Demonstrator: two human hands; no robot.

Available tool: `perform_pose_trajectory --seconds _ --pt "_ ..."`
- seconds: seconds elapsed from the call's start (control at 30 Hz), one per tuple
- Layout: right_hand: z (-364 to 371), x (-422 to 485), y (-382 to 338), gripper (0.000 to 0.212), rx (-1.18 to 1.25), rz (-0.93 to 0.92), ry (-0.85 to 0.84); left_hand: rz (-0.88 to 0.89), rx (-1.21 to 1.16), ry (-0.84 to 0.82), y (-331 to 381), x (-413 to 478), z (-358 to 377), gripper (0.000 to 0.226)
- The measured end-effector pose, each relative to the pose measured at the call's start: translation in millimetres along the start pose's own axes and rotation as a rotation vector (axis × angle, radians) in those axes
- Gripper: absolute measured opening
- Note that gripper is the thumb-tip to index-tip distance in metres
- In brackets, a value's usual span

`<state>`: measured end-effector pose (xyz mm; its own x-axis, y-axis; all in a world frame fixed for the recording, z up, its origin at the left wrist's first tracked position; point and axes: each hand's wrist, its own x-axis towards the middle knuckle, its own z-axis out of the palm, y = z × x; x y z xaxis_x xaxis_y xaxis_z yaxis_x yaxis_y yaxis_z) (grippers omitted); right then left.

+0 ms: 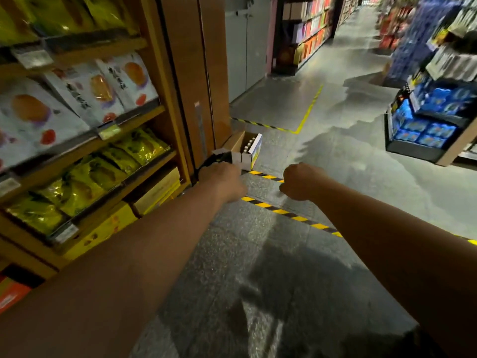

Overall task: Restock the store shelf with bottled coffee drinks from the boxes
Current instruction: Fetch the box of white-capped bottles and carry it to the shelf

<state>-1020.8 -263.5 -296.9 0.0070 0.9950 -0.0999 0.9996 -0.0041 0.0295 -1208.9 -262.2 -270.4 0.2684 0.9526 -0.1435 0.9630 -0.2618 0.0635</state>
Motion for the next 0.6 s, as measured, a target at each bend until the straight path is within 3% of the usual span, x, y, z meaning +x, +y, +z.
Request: perform_pose_trajectory --seconds 0.2,0.33,0.6 --pt "-5.0 153.2 24.8 0.036 -0.025 -0.014 -0.023 0.037 0.015 -0.023 -16.5 162.4 -10.2 0.033" --pt "-14.8 257.8 41.1 0.029 0.001 0.076 -0.006 0.099 -0.002 -0.003 -28.6 280.6 -23.3 0.021" --pt "-17.9 452.9 78.5 0.027 0.036 0.112 -0.055 0.115 -0.004 -0.052 -41.0 490.8 -31.8 0.032"
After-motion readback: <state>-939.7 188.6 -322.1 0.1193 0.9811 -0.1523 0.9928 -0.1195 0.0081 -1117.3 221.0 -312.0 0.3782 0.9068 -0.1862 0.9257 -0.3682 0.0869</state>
